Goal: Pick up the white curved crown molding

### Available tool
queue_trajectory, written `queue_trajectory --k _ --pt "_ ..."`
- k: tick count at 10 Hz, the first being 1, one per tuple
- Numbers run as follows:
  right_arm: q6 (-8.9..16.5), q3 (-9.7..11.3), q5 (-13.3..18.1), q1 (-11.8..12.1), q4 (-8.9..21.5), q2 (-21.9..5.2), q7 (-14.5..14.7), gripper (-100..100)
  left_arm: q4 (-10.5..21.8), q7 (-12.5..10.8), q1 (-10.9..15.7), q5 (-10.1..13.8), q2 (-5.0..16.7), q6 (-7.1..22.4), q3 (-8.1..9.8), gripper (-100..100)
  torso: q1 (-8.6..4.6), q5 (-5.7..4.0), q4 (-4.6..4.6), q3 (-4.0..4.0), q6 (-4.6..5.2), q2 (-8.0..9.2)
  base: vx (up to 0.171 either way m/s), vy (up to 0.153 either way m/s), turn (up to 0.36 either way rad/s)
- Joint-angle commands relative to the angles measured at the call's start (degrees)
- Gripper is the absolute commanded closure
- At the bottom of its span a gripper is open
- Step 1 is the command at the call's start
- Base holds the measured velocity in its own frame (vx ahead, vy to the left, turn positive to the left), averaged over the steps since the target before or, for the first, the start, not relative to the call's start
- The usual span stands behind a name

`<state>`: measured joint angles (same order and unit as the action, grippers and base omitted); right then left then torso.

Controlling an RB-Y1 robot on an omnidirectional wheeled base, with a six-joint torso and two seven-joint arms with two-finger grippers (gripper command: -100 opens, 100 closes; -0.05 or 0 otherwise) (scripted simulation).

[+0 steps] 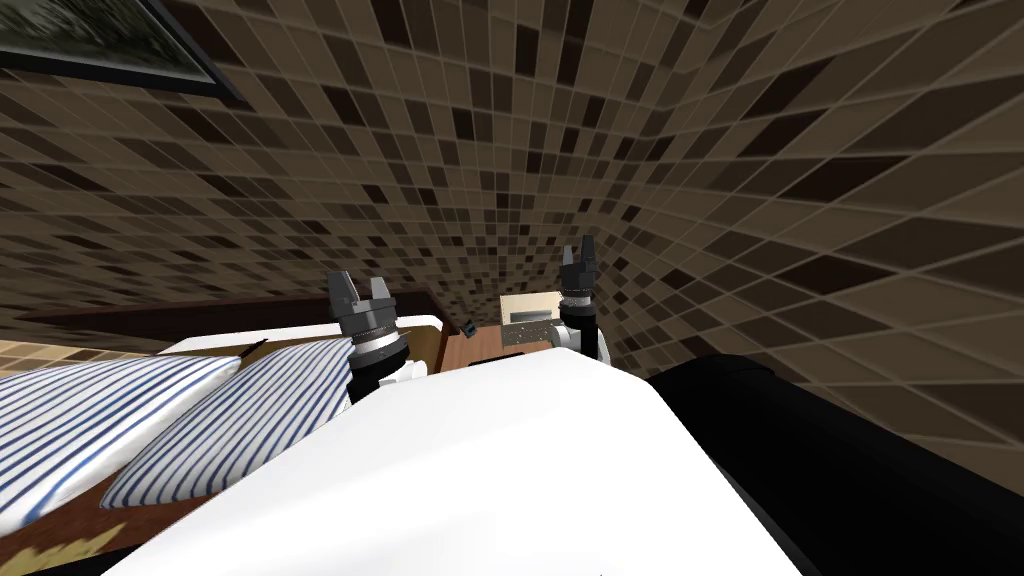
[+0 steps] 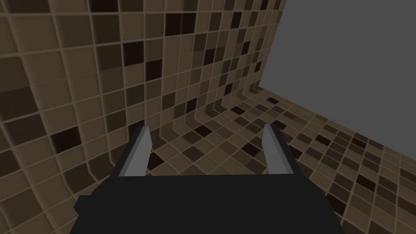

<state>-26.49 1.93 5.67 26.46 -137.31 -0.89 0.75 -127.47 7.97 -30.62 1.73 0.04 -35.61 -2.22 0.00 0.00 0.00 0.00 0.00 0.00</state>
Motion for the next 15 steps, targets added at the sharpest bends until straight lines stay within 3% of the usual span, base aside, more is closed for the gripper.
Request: queue_trajectory --k 1,5,8,9,12,13,15 --pt "-0.1 -0.7 0.6 0.3 0.2 -1.8 -0.1 -100 0.0 0.0 0.0 0.0 0.0 0.0 0.00 0 0.00 0.00 0.00 0.00 0.00 0.00 -0.017 -0.003 0.039" --pt "-0.6 -3.9 3.7 1.6 2.1 -8.2 -0.6 -100 0.0 0.0 0.0 0.0 0.0 0.0 0.00 0 -0.06 -0.02 0.04 0.10 -0.01 0.17 -0.043 -0.012 0.078" --pt "-1.2 -6.7 7.5 2.8 5.1 -13.4 -0.7 -100 0.0 0.0 0.0 0.0 0.0 0.0 0.00 0 -0.10 -0.02 0.05 0.14 -0.01 0.24 -0.061 -0.013 0.137" --pt "-1.2 -6.7 7.5 2.8 5.1 -14.2 -0.7 -100 0.0 0.0 0.0 0.0 0.0 0.0 0.00 0 -0.08 -0.02 0.05 0.13 -0.01 0.23 -0.035 -0.006 0.036" --pt "-1.8 -8.6 12.0 3.6 9.8 -20.0 -0.3 -100 0.0 0.0 0.0 0.0 0.0 0.0 0.00 0 -0.06 -0.02 0.02 0.06 -0.02 0.11 -0.033 -0.001 0.156" --pt "-1.8 -8.6 12.0 3.6 9.8 -21.0 -0.3 -100 0.0 0.0 0.0 0.0 0.0 0.0 0.00 0 -0.05 -0.01 0.03 0.07 -0.01 0.13 -0.026 -0.001 0.030" --pt "-2.4 -8.8 15.3 3.9 13.6 -24.8 0.3 -100 0.0 0.0 0.0 0.0 0.0 0.0 0.00 0 -0.02 -0.01 0.02 0.04 -0.01 0.07 -0.020 0.011 0.126"
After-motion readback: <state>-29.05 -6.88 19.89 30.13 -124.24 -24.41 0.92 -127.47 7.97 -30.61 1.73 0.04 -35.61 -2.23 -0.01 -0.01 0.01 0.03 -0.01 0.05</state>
